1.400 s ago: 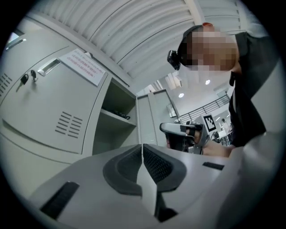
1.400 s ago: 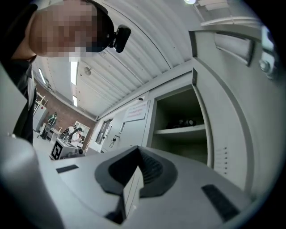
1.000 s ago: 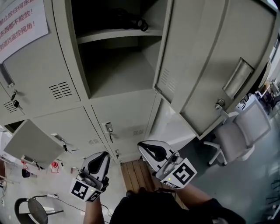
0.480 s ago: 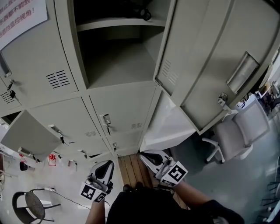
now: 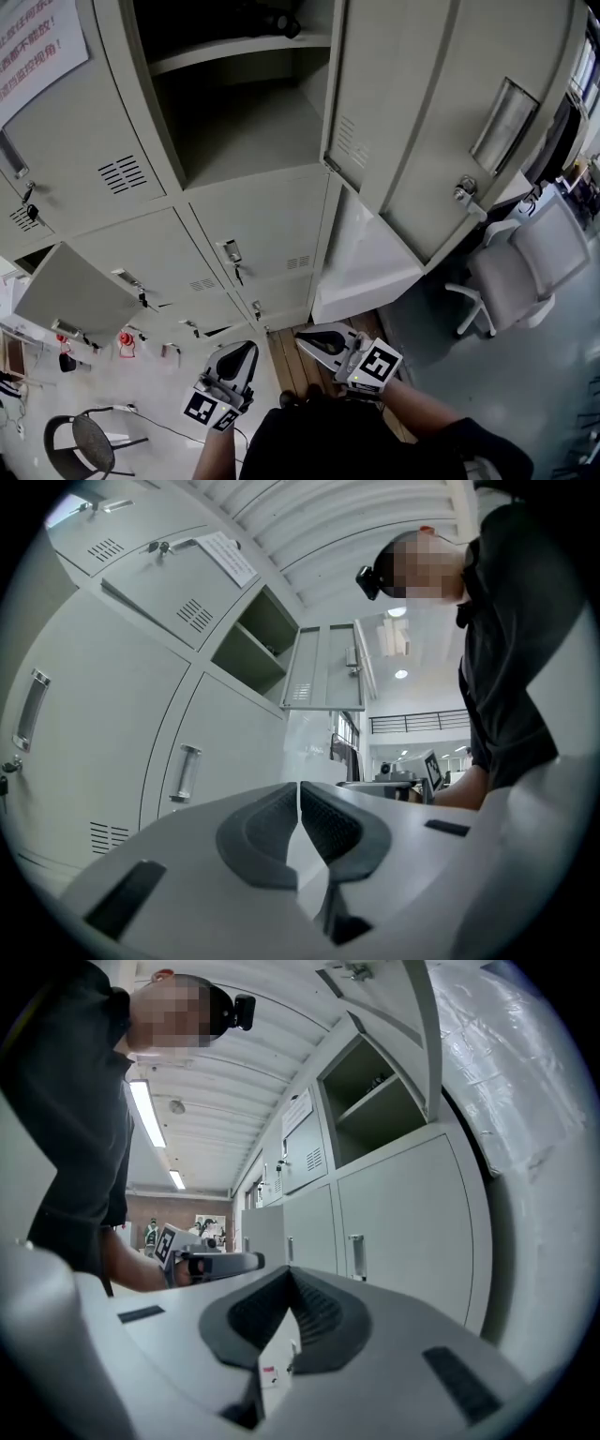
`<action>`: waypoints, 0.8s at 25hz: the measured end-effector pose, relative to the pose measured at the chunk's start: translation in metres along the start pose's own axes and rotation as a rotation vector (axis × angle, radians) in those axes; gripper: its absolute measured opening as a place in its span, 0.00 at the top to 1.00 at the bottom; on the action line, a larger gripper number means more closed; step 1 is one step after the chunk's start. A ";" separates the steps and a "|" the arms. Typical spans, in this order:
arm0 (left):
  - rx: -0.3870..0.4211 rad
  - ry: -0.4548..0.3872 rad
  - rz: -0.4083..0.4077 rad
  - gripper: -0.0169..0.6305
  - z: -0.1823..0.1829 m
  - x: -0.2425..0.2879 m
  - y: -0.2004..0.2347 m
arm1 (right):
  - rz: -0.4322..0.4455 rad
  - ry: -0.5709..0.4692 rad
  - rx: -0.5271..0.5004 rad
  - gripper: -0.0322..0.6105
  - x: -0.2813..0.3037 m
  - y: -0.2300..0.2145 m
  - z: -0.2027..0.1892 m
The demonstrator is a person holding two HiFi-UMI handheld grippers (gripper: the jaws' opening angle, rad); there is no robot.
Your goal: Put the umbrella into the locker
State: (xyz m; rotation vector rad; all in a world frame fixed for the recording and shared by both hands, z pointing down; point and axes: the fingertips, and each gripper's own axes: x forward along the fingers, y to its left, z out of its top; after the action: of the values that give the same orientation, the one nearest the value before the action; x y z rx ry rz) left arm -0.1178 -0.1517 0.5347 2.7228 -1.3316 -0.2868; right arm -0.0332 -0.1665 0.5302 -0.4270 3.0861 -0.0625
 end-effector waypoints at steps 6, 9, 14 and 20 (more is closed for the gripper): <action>-0.020 0.037 -0.006 0.94 -0.008 -0.005 -0.011 | -0.011 -0.040 0.032 0.93 -0.008 0.001 0.005; -0.028 0.042 0.005 0.94 -0.011 -0.007 -0.014 | -0.018 -0.067 0.025 0.93 -0.013 -0.001 0.011; -0.045 0.030 0.024 0.94 -0.014 -0.003 -0.016 | -0.003 -0.068 0.021 0.93 -0.019 -0.001 0.011; -0.040 0.015 0.025 0.94 -0.014 0.010 -0.027 | -0.017 -0.067 0.031 0.93 -0.036 -0.011 0.006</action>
State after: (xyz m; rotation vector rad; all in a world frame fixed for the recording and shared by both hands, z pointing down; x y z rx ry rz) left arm -0.0884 -0.1432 0.5426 2.6691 -1.3400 -0.2875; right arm 0.0042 -0.1678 0.5258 -0.4441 3.0118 -0.0938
